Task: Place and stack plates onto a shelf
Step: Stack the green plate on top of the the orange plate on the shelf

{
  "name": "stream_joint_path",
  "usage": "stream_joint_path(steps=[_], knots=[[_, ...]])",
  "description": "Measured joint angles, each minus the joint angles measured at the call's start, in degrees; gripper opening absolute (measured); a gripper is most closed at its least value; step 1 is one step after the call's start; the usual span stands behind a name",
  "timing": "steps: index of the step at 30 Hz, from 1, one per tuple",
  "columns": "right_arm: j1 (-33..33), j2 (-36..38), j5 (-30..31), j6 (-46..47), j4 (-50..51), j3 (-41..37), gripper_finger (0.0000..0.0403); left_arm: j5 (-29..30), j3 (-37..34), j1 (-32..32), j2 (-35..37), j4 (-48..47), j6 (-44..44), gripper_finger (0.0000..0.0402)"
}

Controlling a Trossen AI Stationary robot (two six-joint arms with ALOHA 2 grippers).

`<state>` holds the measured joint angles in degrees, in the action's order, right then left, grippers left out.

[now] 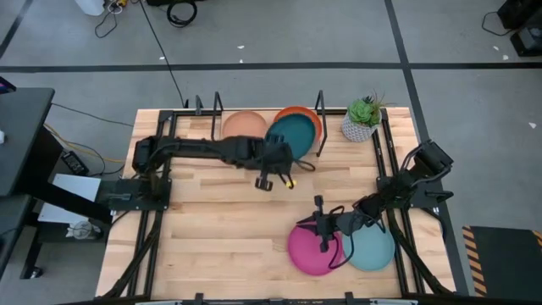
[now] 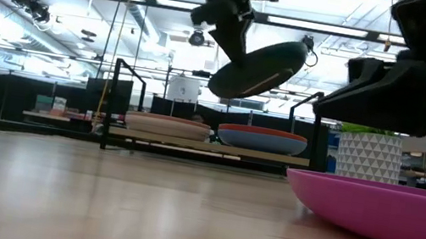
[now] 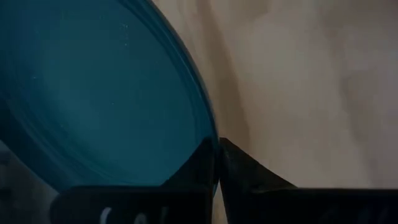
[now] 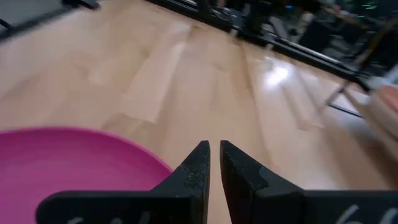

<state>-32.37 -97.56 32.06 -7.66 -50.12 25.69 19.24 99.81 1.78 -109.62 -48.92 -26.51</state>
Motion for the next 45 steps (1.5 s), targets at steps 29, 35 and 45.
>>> stream_joint_path(steps=[29, 35, 45], knots=[[-2.0, 0.0, 20.4, -10.2, -17.8, -6.2, 0.0043, -5.5, -0.9, 12.6, -5.6, -0.9, -46.1, 0.0016], [0.1, 0.0, 21.5, -10.7, -18.4, -6.2, 0.0043, -5.8, -0.9, 15.3, -6.0, 0.5, -51.6, 0.0016], [4.0, 0.0, 18.5, -9.9, -18.9, -6.2, 0.0043, -10.4, -0.9, 18.7, -6.0, 4.4, -57.8, 0.0016]])
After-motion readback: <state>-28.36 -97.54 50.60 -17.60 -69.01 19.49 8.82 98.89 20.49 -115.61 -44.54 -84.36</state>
